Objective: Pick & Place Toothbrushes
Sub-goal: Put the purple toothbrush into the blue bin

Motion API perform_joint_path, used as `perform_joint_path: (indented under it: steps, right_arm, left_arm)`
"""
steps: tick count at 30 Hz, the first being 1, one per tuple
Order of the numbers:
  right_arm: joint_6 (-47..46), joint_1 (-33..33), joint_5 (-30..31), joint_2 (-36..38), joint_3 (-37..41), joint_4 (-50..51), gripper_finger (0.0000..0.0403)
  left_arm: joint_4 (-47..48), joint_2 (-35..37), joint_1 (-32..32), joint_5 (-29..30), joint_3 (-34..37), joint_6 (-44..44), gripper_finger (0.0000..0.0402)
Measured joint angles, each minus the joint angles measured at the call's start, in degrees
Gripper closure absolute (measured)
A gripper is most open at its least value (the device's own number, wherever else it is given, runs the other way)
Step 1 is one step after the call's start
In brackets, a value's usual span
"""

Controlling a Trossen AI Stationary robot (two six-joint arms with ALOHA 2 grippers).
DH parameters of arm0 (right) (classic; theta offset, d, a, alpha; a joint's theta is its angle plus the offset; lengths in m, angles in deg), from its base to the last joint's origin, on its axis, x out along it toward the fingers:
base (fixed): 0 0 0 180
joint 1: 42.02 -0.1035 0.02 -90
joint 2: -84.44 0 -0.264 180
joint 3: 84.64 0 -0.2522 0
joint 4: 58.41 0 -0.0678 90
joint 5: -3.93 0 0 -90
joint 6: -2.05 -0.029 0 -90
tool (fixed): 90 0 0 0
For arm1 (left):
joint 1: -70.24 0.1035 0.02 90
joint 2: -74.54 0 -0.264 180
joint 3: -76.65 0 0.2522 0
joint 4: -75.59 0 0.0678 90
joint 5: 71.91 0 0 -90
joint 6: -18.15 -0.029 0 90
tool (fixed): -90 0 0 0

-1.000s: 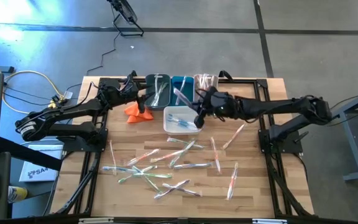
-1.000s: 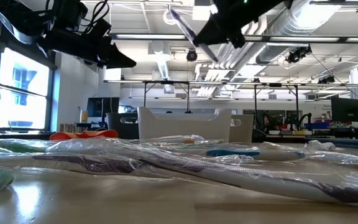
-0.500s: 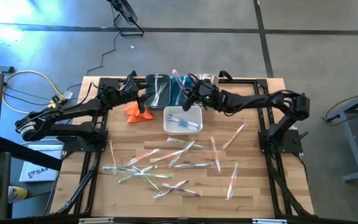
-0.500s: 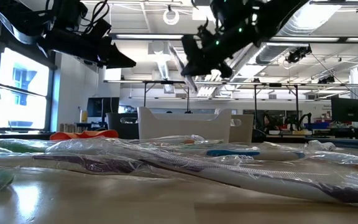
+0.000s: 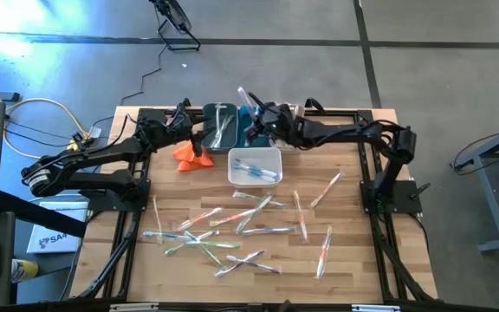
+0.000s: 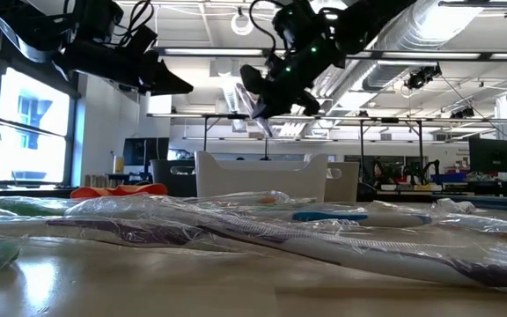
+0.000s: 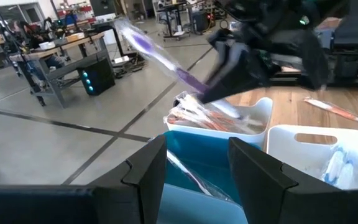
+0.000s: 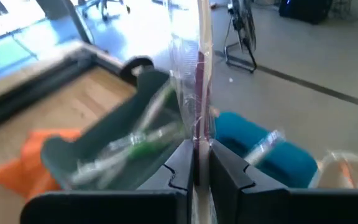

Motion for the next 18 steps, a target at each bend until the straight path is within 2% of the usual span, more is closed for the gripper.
perform_joint_path:
  steps: [2,18]
  right_arm:
    - [-1.4,0.4,0.4,-0.4,-1.2,3.4,0.0378]
    - [-5.9,1.5,0.1,-7.8,-2.7,3.9,0.0378]
  left_arm:
    - [0.0,0.0,0.0,0.0,0.0,0.0,0.0235]
    - [0.0,0.0,0.0,-0.1,0.0,0.0,0.0235]
